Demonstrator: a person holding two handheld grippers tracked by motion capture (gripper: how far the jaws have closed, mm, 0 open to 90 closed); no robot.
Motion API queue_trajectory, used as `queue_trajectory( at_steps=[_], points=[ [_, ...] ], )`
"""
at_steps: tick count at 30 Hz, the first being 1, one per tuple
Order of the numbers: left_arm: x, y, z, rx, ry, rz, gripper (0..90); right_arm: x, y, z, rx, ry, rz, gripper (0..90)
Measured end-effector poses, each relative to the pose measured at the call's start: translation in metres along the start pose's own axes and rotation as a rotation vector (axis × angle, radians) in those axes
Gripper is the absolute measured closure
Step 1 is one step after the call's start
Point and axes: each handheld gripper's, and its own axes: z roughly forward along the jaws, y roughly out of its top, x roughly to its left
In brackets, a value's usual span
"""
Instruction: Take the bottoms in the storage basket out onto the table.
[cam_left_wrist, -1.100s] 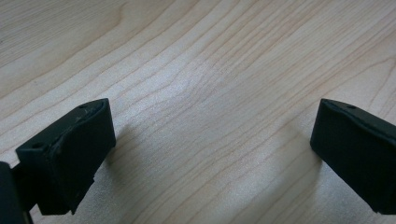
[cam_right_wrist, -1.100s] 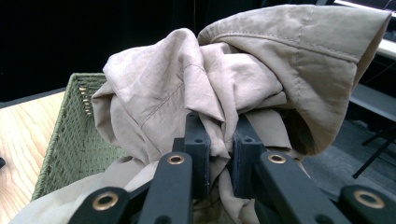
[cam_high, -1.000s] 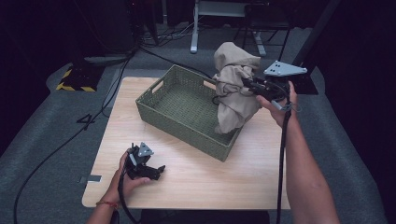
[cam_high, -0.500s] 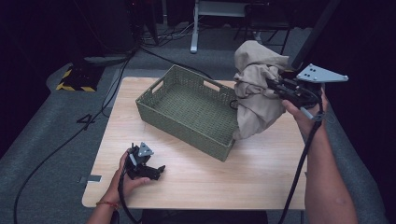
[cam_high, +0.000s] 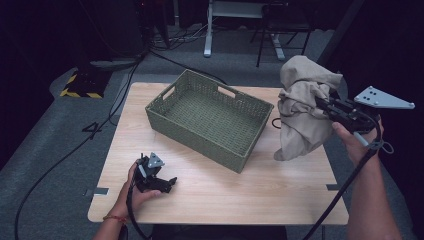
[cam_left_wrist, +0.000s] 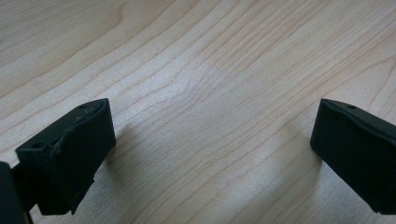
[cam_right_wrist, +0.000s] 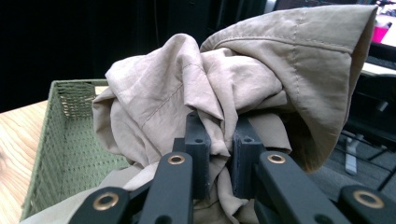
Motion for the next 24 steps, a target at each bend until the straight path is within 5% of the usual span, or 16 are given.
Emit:
queue_trajectory(
  at_steps=[9, 24],
  points=[
    [0.0, 0.0, 0.0, 0.0, 0.001, -0.001, 0.5, 0.0, -0.028, -0.012, 0.03, 0.005, 0.002, 80.7],
    [0.0, 0.0, 0.0, 0.0, -0.001, 0.0, 0.5, 0.014, -0.108, 0.012, 0.165, 0.057, 0.056, 81.0]
  ],
)
